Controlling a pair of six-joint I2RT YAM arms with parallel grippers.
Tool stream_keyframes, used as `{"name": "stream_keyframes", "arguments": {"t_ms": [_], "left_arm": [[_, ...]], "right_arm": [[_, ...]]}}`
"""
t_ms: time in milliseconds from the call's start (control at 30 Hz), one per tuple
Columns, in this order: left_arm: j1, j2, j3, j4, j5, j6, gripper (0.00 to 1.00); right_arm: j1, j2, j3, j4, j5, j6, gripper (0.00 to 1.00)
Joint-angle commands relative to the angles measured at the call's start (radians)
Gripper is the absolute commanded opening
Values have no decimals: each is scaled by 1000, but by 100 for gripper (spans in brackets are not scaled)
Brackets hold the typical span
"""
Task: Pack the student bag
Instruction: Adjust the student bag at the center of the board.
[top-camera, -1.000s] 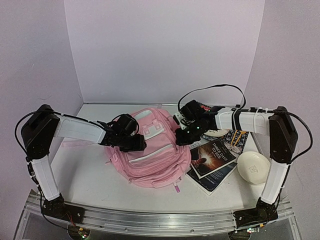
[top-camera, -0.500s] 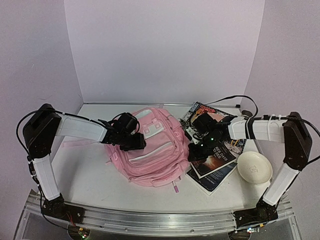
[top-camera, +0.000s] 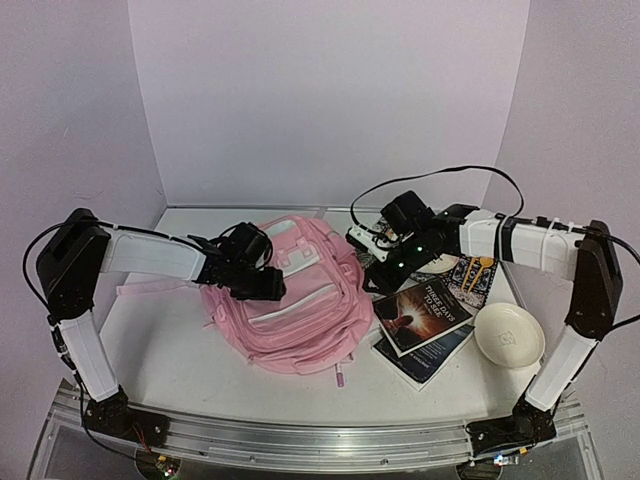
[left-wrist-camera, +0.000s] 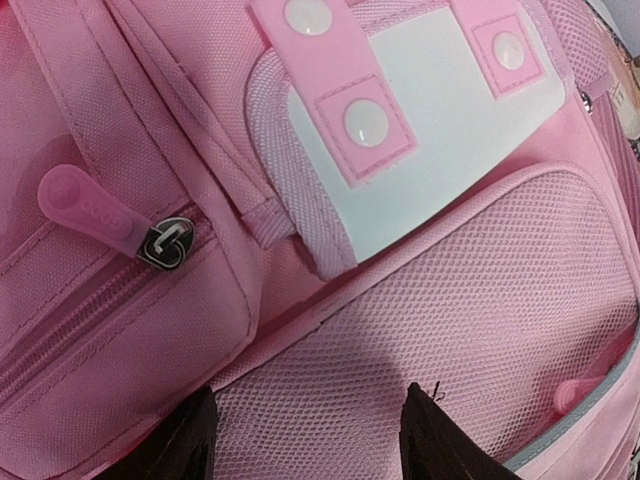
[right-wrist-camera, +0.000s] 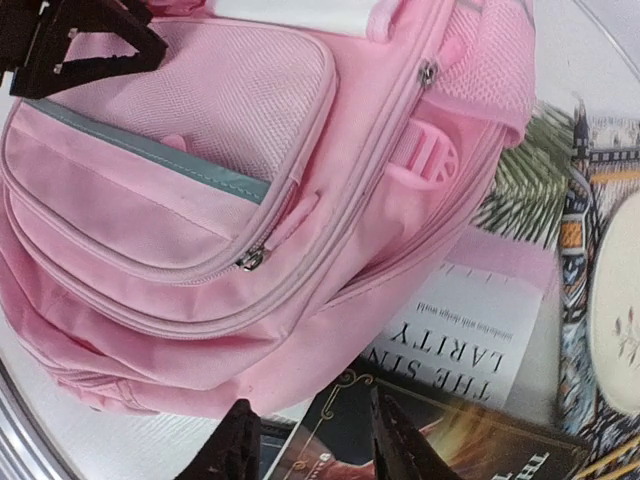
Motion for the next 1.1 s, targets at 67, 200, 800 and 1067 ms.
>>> {"name": "stream_keyframes", "arguments": {"t_ms": [67, 200, 800, 1067], "left_arm": [[12, -107, -27, -174, -30, 7, 70], [12, -158, -43, -218, -46, -71, 76], [13, -270, -186, -266, -66, -266, 86], [13, -256, -210, -272, -83, -303, 86]], "right_arm": [[-8, 68, 65, -24, -123, -470, 53], [-11, 101, 90, -7, -173, -576, 56], [-69, 376, 360, 31, -288, 63, 52], [-68, 449, 353, 110, -356, 256, 48]]}}
